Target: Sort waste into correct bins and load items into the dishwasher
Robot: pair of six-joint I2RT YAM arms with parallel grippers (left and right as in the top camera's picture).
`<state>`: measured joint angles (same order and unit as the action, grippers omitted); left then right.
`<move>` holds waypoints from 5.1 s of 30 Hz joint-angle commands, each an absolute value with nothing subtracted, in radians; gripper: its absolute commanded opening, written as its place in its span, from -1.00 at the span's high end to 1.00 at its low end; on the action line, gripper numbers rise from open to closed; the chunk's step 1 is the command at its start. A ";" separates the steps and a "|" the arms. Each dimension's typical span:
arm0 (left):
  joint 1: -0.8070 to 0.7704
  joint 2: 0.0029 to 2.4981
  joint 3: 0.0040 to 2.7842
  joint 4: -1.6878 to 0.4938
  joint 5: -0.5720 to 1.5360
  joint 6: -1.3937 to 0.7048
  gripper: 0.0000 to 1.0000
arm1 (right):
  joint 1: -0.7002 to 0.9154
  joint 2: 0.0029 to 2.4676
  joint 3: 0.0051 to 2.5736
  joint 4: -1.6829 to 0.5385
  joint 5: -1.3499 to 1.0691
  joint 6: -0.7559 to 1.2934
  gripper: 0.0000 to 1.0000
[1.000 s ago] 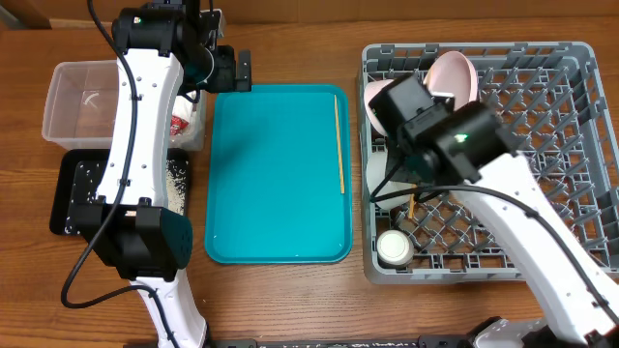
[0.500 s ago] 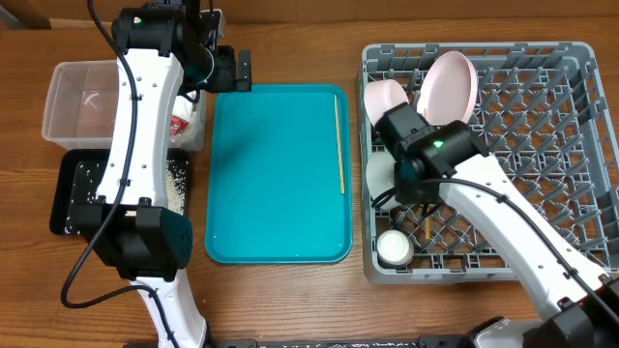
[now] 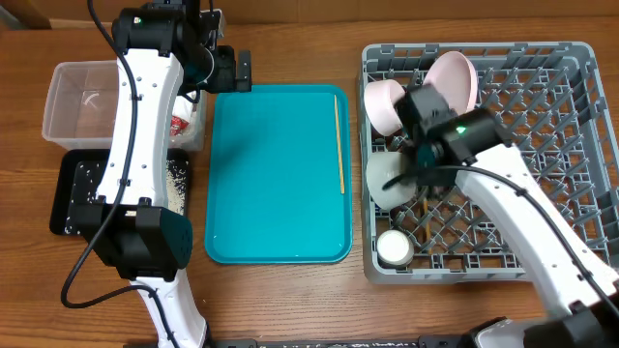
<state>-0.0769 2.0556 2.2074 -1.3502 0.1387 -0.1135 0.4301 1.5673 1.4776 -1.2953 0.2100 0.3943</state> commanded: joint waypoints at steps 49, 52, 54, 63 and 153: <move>-0.079 2.049 2.227 -1.349 0.147 -0.120 -1.00 | 0.609 2.165 1.605 -0.764 0.226 0.494 -0.04; -0.079 2.049 2.227 -1.349 0.147 -0.120 -1.00 | 0.596 2.180 1.605 -0.773 0.189 0.502 -0.04; -0.079 2.049 2.227 -1.349 0.147 -0.120 -1.00 | 0.594 2.191 1.605 -0.773 0.145 0.501 -0.03; -0.079 2.049 2.227 -1.349 0.147 -0.120 -1.00 | 0.594 2.208 1.606 -0.791 0.031 0.503 0.72; -0.079 2.049 2.227 -1.349 0.147 -0.120 -1.00 | 0.215 0.798 1.340 -1.116 0.107 0.210 -1.00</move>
